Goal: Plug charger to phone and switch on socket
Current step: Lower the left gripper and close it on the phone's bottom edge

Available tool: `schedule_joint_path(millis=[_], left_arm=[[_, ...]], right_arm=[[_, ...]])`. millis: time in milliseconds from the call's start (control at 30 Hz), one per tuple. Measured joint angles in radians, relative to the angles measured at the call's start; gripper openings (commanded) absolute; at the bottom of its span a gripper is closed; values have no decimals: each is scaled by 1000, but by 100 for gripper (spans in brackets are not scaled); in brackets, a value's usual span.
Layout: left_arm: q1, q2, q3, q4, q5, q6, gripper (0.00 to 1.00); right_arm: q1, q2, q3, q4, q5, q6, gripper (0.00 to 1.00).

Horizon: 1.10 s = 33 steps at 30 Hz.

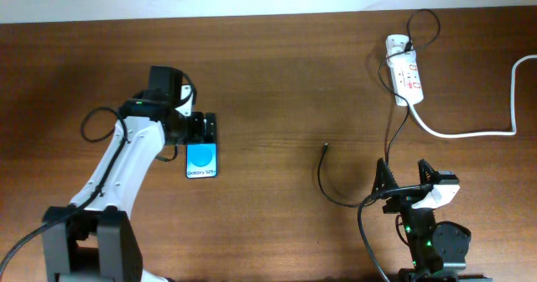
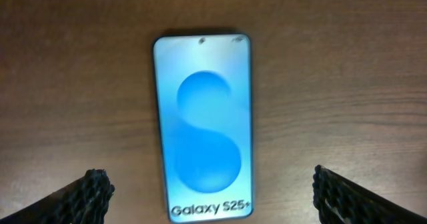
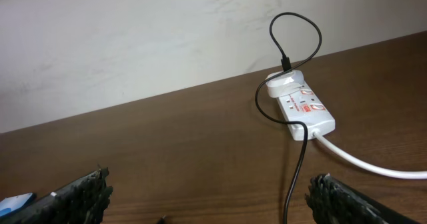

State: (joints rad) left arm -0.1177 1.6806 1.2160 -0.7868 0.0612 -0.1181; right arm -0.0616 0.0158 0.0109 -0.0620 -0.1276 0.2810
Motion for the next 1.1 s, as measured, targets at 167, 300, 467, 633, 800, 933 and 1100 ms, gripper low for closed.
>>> schedule_joint_path(millis=[167, 300, 467, 633, 800, 933, 1100], left_arm=[[-54, 13, 0, 22, -50, 0, 99], [-59, 42, 0, 27, -92, -45, 99], [-59, 82, 0, 32, -118, -82, 99], [-59, 121, 0, 32, -119, -89, 99], [-59, 175, 0, 39, -119, -89, 99], [-59, 209, 0, 45, -119, -89, 99], [-59, 214, 0, 48, -119, -89, 99]], right_arm=[[0, 0, 0, 0, 0, 0, 98], [0, 0, 0, 0, 0, 0, 98], [0, 0, 0, 0, 0, 0, 98], [0, 0, 0, 0, 0, 0, 98], [0, 0, 0, 0, 0, 0, 98], [0, 0, 0, 0, 0, 0, 98], [0, 0, 0, 0, 0, 0, 98]])
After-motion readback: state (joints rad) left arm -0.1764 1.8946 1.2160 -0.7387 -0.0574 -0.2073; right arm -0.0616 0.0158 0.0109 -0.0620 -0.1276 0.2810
